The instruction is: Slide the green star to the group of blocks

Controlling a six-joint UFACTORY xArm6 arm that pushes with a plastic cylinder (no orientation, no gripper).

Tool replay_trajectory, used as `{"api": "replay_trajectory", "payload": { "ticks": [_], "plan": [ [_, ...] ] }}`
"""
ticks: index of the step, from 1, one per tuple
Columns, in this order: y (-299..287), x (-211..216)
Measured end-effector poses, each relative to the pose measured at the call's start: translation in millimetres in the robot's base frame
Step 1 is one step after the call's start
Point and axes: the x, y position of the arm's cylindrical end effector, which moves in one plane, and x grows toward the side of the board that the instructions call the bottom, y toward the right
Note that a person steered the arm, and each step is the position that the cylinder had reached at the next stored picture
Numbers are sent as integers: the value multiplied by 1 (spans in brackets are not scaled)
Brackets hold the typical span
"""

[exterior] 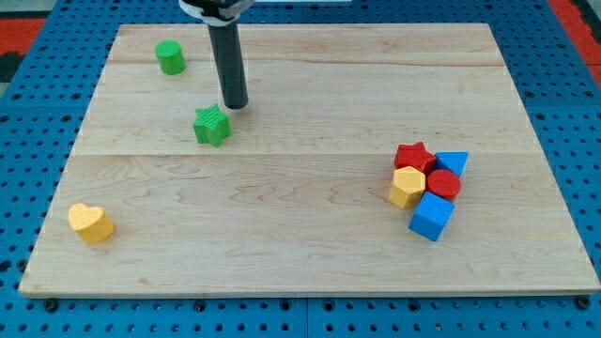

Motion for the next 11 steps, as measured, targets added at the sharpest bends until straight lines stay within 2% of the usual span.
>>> {"api": "replay_trajectory", "payload": {
  "ticks": [1,2,3,5,7,8,9,10,11],
  "plan": [
    [-12,-15],
    [-50,-18],
    [-92,14],
    [121,39],
    [39,36],
    [66,76],
    [153,97],
    [134,106],
    [92,60]
  ]
}}
